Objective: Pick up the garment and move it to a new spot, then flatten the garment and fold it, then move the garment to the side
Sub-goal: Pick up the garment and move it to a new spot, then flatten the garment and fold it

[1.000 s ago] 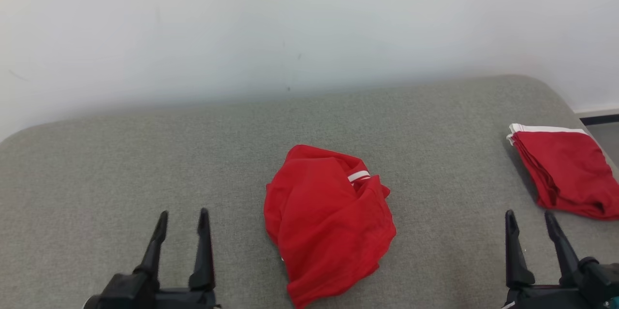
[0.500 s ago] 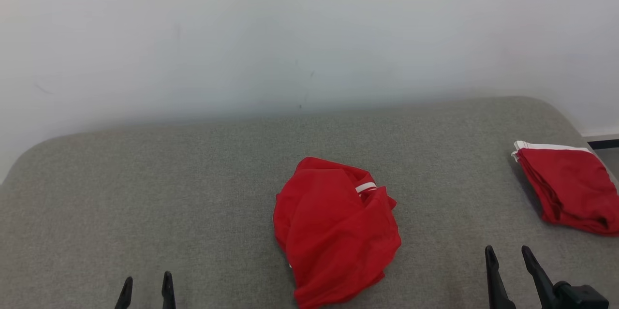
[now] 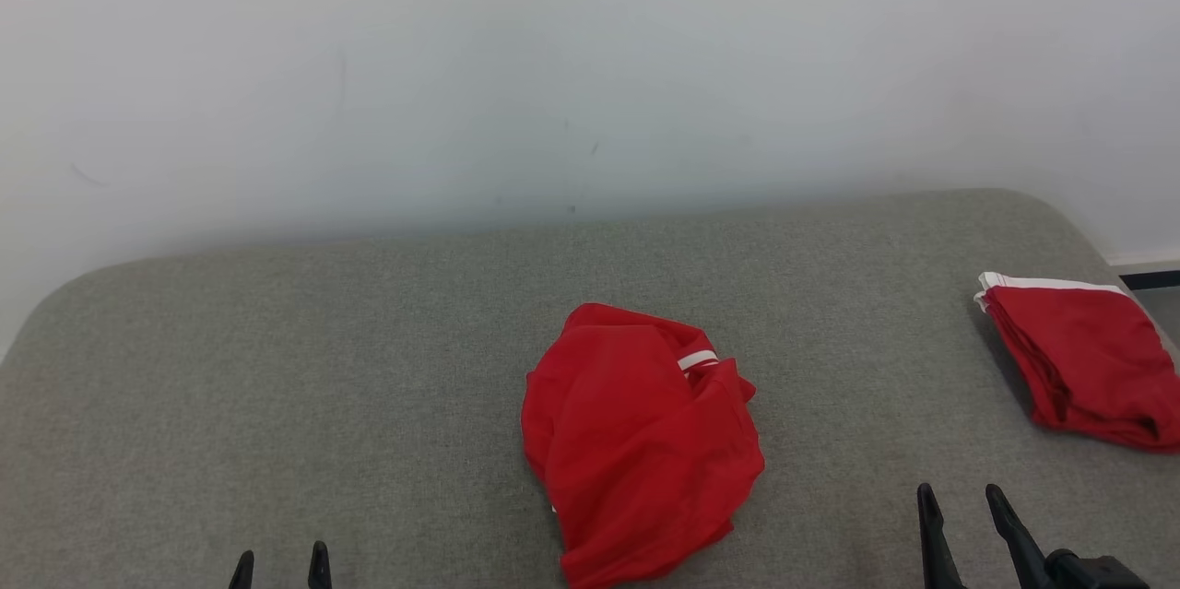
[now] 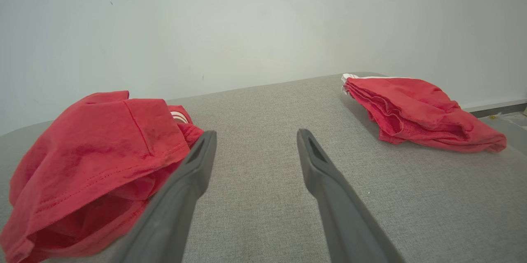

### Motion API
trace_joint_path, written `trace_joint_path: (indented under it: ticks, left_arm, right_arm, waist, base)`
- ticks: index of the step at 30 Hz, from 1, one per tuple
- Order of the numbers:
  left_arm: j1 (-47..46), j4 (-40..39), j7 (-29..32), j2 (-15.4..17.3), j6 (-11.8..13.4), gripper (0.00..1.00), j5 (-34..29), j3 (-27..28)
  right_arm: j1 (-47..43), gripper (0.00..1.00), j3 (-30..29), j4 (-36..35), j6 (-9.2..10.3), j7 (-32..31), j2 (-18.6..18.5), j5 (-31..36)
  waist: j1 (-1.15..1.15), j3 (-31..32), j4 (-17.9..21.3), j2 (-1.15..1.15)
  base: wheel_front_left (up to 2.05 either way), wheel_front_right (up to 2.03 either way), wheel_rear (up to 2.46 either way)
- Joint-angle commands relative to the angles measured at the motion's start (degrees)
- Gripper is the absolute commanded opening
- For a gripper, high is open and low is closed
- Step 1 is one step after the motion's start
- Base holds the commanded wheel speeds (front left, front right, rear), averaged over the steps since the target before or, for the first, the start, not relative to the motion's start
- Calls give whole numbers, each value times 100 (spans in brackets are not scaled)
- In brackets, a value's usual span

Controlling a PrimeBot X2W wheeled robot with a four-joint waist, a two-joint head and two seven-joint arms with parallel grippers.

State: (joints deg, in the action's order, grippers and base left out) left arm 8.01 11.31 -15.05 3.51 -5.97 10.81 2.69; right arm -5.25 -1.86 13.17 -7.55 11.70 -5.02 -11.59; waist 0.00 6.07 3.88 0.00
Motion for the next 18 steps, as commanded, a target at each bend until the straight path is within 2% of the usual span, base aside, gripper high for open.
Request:
trace_joint_path:
  ticks: [1, 18]
  left_arm:
    - [9, -27, -17, -26, -12, 100, -11, 25]
    - [-86, 47, -17, -64, -103, 100, -55, 45]
  right_arm:
    - [17, 100, 3, 9, 14, 40, 11, -30]
    - [102, 100, -1, 47, 14, 80, 21, -21]
  waist:
    - [0, -12, 1, 0]
    - [0, -87, -21, 0]
  base:
    - [0, 0, 0]
    - [0, 0, 0]
